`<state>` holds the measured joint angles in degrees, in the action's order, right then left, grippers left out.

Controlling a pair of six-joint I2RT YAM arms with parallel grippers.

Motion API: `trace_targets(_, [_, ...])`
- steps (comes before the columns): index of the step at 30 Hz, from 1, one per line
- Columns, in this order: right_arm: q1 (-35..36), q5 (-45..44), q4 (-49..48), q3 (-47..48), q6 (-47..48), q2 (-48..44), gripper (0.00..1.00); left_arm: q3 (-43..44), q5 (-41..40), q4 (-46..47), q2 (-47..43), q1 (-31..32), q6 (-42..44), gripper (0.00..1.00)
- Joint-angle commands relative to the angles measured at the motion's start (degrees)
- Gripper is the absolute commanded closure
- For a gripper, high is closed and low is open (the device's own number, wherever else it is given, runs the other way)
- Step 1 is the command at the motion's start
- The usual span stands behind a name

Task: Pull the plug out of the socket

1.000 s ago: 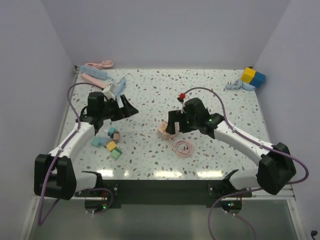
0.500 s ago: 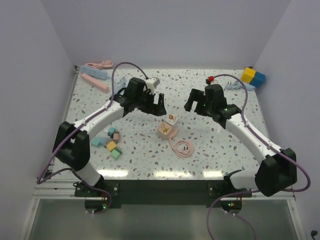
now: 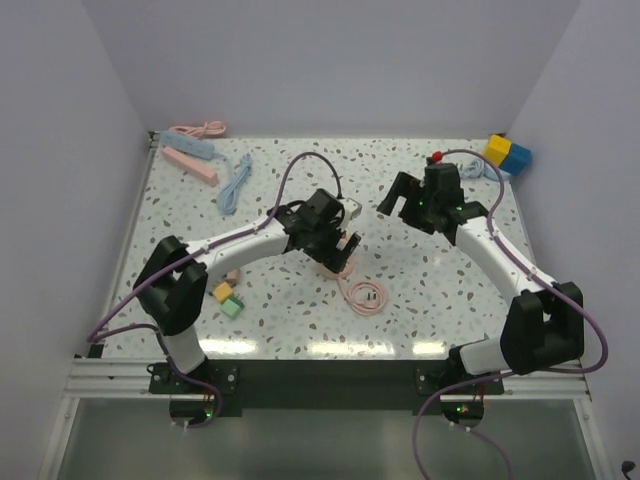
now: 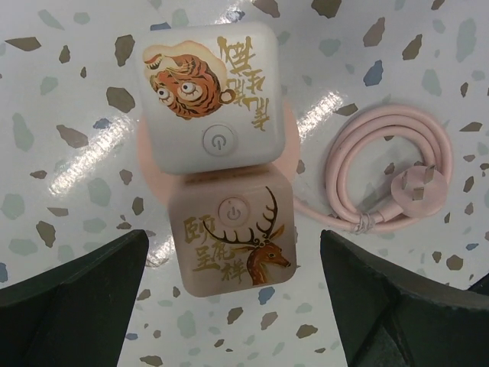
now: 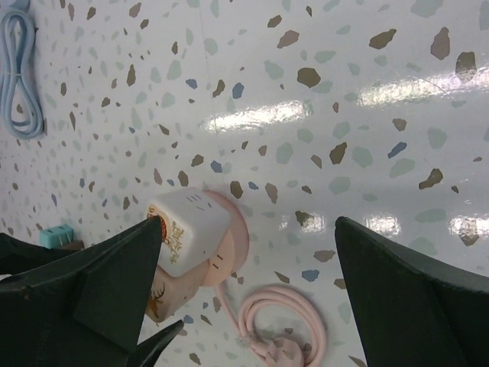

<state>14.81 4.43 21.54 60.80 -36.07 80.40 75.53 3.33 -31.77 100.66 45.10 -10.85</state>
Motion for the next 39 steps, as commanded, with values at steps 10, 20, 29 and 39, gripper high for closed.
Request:
trace_targets(10, [-0.04, 12.01, -3.43, -3.31, 2.41, -1.38, 0.04, -0.90, -4.39, 5.49, 4.98, 1.66, -1.72, 0.24])
trace_targets(20, [-0.13, 20.26, -6.69, -9.81, 5.57, -1.22, 0.30, -6.71, -2.29, 11.81, 0.68, 1.13, -4.34, 0.90])
trace_targets(29, [-0.13, 31.60, -14.51, -13.25, 4.08, 4.84, 0.25, -11.97, 12.65, 26.30, -6.00, -4.93, -13.13, 1.00])
trace_targets(39, [0.05, 37.40, -14.77, -9.12, 3.65, 12.67, 0.25, -12.07, 19.34, 30.63, -8.29, -5.81, -14.81, 1.00])
